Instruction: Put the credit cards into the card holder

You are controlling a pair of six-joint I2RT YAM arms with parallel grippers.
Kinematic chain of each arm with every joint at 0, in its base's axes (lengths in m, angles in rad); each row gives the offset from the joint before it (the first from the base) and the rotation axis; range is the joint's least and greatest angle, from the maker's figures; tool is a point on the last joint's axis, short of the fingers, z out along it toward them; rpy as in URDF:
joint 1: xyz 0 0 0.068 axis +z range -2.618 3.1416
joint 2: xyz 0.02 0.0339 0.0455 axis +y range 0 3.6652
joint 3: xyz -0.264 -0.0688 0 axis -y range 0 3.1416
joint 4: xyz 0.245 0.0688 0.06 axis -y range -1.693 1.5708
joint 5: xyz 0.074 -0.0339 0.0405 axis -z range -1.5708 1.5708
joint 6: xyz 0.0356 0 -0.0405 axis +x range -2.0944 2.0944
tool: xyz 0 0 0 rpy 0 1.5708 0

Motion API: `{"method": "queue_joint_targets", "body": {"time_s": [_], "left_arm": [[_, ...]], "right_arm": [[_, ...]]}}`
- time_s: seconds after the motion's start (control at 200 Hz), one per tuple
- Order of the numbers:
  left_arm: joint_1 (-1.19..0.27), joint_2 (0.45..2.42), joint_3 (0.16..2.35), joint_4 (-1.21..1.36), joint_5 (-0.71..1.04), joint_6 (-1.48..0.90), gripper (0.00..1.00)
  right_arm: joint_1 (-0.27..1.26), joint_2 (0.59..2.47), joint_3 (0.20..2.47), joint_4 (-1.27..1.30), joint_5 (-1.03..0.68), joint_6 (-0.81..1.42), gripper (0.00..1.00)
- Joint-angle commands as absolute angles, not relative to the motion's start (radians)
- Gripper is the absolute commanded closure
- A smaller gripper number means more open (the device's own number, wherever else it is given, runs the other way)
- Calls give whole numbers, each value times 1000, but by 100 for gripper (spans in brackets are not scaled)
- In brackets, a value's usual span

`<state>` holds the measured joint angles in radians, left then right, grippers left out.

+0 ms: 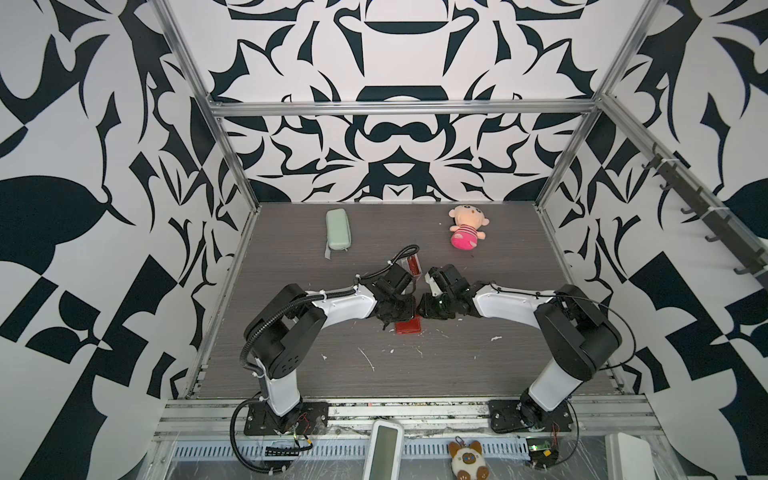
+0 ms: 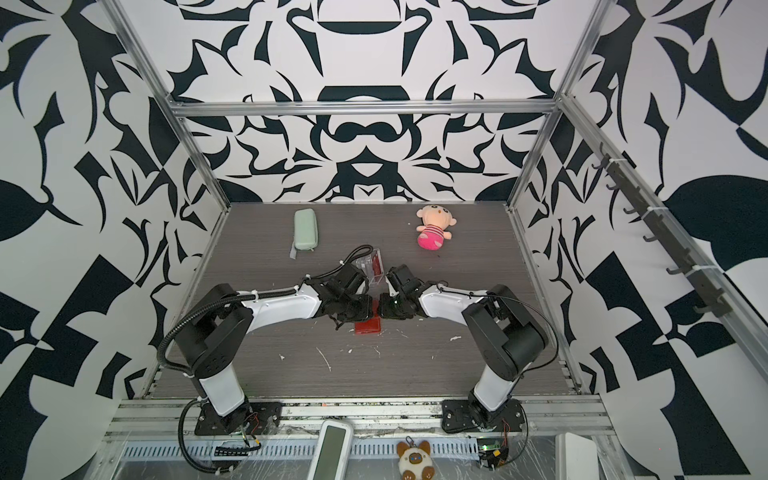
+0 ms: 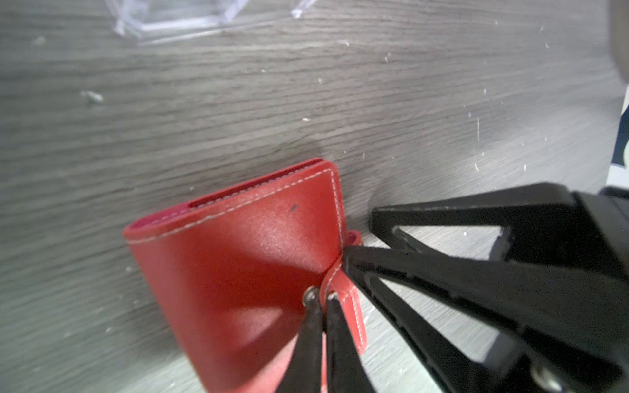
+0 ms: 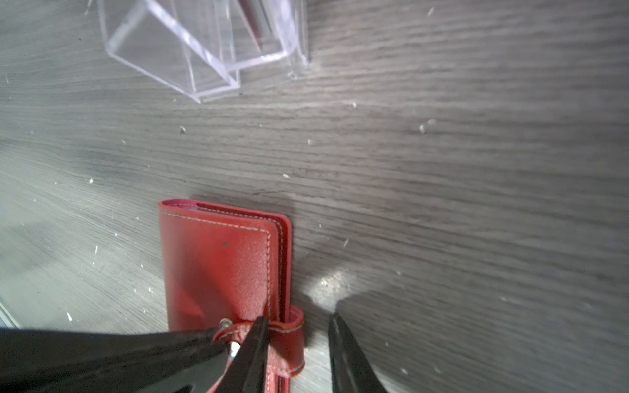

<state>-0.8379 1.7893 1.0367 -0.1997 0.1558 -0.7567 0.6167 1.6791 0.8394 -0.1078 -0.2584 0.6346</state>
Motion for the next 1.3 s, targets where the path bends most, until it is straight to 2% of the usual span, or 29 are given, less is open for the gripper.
{"method": "queue_joint_targets", "body": {"time_s": [0.0, 0.13, 0.375, 1.295], "left_arm": [[-841, 1788, 1034, -191, 174, -756, 97], [-841, 1774, 1048, -214, 153, -740, 100], [-841, 1767, 1075, -271, 101, -707, 100], [-841, 1768, 1117, -314, 59, -652, 100]], "right_arm": [[620, 1693, 859, -145, -245, 620, 66], [620, 1661, 852, -147, -231, 620, 66], [620, 1606, 843, -151, -225, 616, 65], [632, 1665, 876, -128, -292, 601, 61]]}}
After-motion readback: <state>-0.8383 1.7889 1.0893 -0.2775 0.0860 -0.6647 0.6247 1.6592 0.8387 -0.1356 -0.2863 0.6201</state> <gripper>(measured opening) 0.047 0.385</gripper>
